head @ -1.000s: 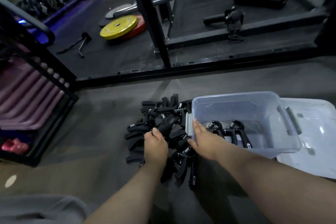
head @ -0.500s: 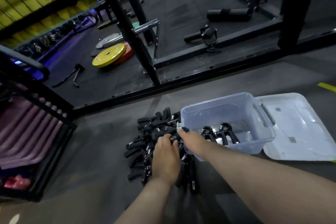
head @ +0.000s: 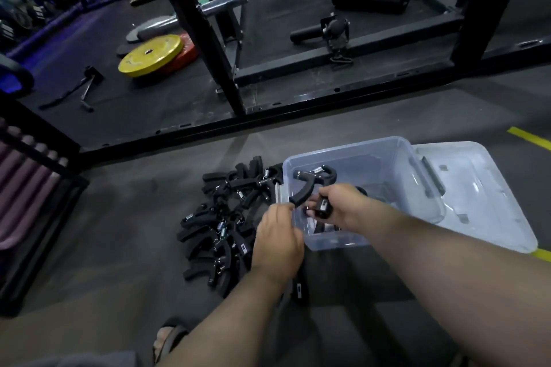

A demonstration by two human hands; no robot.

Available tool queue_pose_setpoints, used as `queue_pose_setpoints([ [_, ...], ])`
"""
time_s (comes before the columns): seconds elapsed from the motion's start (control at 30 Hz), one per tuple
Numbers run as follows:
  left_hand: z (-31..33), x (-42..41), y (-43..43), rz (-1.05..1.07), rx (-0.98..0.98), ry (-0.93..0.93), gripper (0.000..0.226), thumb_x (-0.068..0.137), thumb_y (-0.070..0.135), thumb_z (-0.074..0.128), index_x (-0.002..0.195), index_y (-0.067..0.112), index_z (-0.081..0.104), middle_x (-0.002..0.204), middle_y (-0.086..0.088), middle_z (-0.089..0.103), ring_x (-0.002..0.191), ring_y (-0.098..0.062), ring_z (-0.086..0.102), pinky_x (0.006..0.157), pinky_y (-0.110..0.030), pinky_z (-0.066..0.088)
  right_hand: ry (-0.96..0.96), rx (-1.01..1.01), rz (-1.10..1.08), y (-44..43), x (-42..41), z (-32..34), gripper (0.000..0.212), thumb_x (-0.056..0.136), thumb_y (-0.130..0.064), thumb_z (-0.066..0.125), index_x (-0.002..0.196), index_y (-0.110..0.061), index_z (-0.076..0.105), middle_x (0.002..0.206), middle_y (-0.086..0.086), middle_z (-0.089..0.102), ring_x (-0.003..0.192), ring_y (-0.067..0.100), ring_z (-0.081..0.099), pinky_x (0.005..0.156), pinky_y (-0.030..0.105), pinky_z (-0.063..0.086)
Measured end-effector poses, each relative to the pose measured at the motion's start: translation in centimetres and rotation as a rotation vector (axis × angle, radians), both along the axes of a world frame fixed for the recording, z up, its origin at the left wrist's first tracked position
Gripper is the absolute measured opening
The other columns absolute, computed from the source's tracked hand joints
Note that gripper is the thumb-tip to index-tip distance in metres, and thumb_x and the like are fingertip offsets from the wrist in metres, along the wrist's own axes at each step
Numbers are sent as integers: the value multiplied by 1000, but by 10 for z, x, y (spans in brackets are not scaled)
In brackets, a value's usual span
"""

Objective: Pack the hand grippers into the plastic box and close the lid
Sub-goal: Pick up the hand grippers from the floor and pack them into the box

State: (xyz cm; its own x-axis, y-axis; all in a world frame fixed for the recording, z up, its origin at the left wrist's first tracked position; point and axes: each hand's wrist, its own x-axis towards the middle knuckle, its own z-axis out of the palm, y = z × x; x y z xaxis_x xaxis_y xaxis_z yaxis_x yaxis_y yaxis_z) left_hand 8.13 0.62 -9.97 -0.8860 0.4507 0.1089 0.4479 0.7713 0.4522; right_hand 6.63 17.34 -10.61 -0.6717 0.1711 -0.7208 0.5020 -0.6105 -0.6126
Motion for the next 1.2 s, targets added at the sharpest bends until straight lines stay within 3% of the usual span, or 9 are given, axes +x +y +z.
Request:
queue_pose_setpoints([
  [0.2, -17, -24, 15, 54, -27, -83, 68, 81, 32, 18, 141, 9, 41, 148, -4, 38, 140, -21, 30, 117, -35, 24, -289, 356, 192, 39, -9, -32, 28, 90, 3, 31, 86, -3, 58, 56, 12, 49, 42, 18, 44, 43, 23, 45],
  [0.27, -21, -35, 26, 61, -43, -132, 59, 91, 27, 26, 148, 12, 33, 157, -1, 26, 147, -16, 17, 121, -33, 15, -349, 396, 210, 41, -12, -46, 30, 89, 1, 31, 93, 0, 61, 57, 14, 51, 40, 20, 46, 43, 26, 46],
  [0.4, -32, -52, 40, 57, -45, -206, 58, 96, 13, 33, 153, 17, 23, 163, 6, 9, 149, -10, 1, 122, -31, 7, -380, 393, 310, 37, -21, -62, 24, 94, -1, 34, 93, -2, 58, 63, 16, 53, 46, 22, 49, 45, 27, 46],
  [0.63, -53, -48, 37, 0, -91, -200, 56, 96, 14, 36, 151, 16, 22, 161, 10, -19, 148, -7, -14, 121, -31, -6, -334, 389, 348, 25, -30, -77, 24, 88, 9, 42, 73, -4, 55, 68, 18, 53, 53, 22, 48, 52, 27, 43],
  [0.73, -54, -47, 37, -1, -98, -194, 63, 92, 7, 36, 152, 15, 20, 160, 10, -21, 147, -6, -17, 120, -30, -8, -328, 451, 447, 21, -35, -87, 23, 91, 8, 44, 75, -7, 53, 80, 16, 53, 63, 21, 49, 67, 35, 47],
  [0.8, -53, -46, 37, 6, -91, -201, 67, 89, 5, 37, 153, 16, 18, 160, 11, -22, 146, -6, -19, 119, -29, -9, -321, 514, 544, 18, -39, -87, 17, 93, 4, 47, 88, -7, 59, 100, 19, 57, 89, 26, 58, 85, 34, 45],
  [0.9, -52, -45, 37, 22, -72, -219, 70, 88, 4, 39, 153, 17, 18, 160, 12, -22, 147, -7, -18, 121, -31, -7, -354, 695, 690, 20, -40, -89, 36, 96, -4, 46, 130, 5, 53, 135, 23, 52, 126, 34, 50, 103, 36, 43],
  [1.03, -52, -43, 39, 57, -46, -234, 69, 88, 2, 39, 153, 20, 20, 159, 16, -21, 148, -9, -14, 121, -30, -6, -487, 928, 883, 16, -35, -89, 47, 102, -24, 37, 145, -5, 37, 147, 15, 41, 135, 32, 41, 108, 32, 35],
  [1.2, -52, -42, 38, 59, -41, -229, 74, 86, 1, 40, 154, 20, 16, 158, 17, -23, 148, -10, -13, 119, -28, -9, -603, 972, 853, 10, -34, -101, 78, 80, -12, 65, 144, 0, 23, 135, 19, 51, 121, 35, 54, 92, 38, 47],
])
